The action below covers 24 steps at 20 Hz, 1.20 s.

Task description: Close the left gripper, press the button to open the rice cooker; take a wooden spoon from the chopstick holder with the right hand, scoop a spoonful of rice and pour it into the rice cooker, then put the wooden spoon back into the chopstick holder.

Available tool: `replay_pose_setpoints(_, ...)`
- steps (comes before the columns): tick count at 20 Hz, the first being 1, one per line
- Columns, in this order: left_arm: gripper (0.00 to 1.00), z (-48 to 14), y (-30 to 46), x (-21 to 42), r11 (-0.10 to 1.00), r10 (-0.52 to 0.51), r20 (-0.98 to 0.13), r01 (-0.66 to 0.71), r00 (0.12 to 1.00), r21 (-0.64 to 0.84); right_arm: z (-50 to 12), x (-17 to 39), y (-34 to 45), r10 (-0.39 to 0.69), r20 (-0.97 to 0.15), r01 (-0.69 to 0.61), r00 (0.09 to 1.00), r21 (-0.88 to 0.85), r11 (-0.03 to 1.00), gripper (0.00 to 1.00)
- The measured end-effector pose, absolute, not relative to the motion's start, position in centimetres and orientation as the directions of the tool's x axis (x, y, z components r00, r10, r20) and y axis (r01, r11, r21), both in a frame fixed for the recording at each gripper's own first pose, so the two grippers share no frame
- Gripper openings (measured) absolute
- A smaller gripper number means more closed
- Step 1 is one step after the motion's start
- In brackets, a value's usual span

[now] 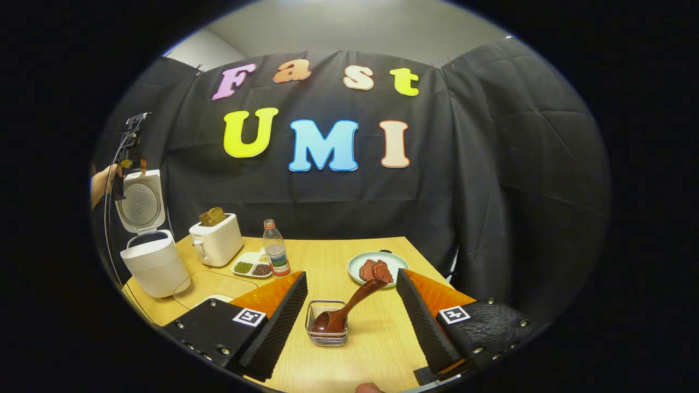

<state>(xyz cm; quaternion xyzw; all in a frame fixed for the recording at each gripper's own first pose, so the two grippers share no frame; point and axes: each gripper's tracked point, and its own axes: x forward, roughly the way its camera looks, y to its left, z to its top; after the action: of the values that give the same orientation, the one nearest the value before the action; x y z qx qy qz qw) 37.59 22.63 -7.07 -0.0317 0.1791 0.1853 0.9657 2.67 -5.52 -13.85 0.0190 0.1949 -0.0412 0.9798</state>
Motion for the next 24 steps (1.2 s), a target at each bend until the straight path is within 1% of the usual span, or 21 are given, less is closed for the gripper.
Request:
replay_pose_setpoints(2, 0.98, -7.2, 21.5, 36.4, 0.931, 0.339, -0.361, -0.365, 0.868, -0.002, -13.9, 3.1, -5.6, -0.059, -0.380, 0.076, 0.923, 0.032, 0.997, 1.00)
replay_pose_setpoints(3, 0.99, -7.5, 21.0, 35.9, 0.932, 0.335, -0.365, -0.362, 0.869, -0.007, -13.8, 3.2, -5.6, -0.052, -0.379, 0.068, 0.924, 0.030, 0.997, 1.00)
replay_pose_setpoints(7, 0.96, -8.4, 18.7, 33.7, 0.938, 0.311, -0.382, -0.345, 0.870, -0.022, -13.6, 3.8, -5.4, -0.022, -0.373, 0.036, 0.928, 0.030, 0.999, 1.00)
replay_pose_setpoints(9, 0.98, -9.1, 17.7, 32.6, 0.942, 0.296, -0.395, -0.335, 0.870, -0.032, -13.7, 3.9, -5.1, -0.004, -0.374, 0.022, 0.927, 0.043, 0.999, 0.99)
replay_pose_setpoints(16, 0.96, -11.9, 14.1, 29.0, 0.943, 0.266, -0.441, -0.326, 0.857, -0.065, -13.6, 3.7, -6.1, -0.002, -0.369, 0.021, 0.930, 0.049, 0.999, 1.00)
replay_pose_setpoints(21, 0.96, -15.8, 12.0, 25.8, 0.943, 0.239, -0.489, -0.321, 0.839, -0.090, -13.6, 3.5, -6.5, -0.003, -0.366, 0.024, 0.931, 0.053, 0.998, 1.00)
replay_pose_setpoints(24, 0.97, -18.9, 10.6, 23.8, 0.951, 0.223, -0.530, -0.303, 0.818, -0.066, -13.6, 3.4, -6.4, 0.001, -0.367, 0.020, 0.930, 0.052, 0.998, 1.00)
